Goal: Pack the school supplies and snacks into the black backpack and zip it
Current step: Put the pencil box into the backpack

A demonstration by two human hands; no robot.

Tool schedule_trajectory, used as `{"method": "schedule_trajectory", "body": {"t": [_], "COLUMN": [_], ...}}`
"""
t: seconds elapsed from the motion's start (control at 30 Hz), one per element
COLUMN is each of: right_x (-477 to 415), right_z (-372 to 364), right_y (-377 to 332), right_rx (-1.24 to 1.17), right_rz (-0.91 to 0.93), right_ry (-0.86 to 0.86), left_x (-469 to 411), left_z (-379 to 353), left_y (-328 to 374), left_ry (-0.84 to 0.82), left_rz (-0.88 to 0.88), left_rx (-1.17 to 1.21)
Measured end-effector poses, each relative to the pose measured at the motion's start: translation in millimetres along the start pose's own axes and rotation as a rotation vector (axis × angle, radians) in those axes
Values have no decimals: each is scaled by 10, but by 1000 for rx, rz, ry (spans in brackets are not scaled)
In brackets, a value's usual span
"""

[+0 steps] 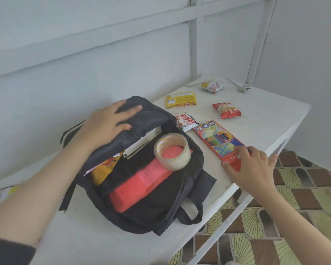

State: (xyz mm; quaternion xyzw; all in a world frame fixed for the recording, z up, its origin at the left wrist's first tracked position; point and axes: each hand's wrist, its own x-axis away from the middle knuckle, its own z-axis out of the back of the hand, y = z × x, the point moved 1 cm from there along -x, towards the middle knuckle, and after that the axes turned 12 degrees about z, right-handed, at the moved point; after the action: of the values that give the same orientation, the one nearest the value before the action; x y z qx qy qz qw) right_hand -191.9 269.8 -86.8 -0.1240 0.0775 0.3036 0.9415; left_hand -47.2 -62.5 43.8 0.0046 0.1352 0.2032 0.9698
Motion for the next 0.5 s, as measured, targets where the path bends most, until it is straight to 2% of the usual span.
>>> {"method": "schedule_trajectory", "body": {"t": [0.07, 0.23, 0.3, 0.4, 0.5], "right_x": [5, -29, -61, -57, 13], "right_z": [10, 0, 16, 56, 119], "right_y": [-17, 4, 14, 24, -33], "right_rx": [19, 65, 42, -28, -192], "right_rz": [1, 6, 22, 24, 2], "right_ry": [3, -51, -44, 64, 216], "left_x": [58, 271, 320, 323, 254], "left_z": [-92, -167, -140, -64, 25], "left_y": [1, 52, 118, 179, 128], "left_ry": [-23, -183, -185, -86, -119], "left_rz": [-61, 85, 85, 23, -15], "left_rx": [-151, -288, -328, -304, -154]}}
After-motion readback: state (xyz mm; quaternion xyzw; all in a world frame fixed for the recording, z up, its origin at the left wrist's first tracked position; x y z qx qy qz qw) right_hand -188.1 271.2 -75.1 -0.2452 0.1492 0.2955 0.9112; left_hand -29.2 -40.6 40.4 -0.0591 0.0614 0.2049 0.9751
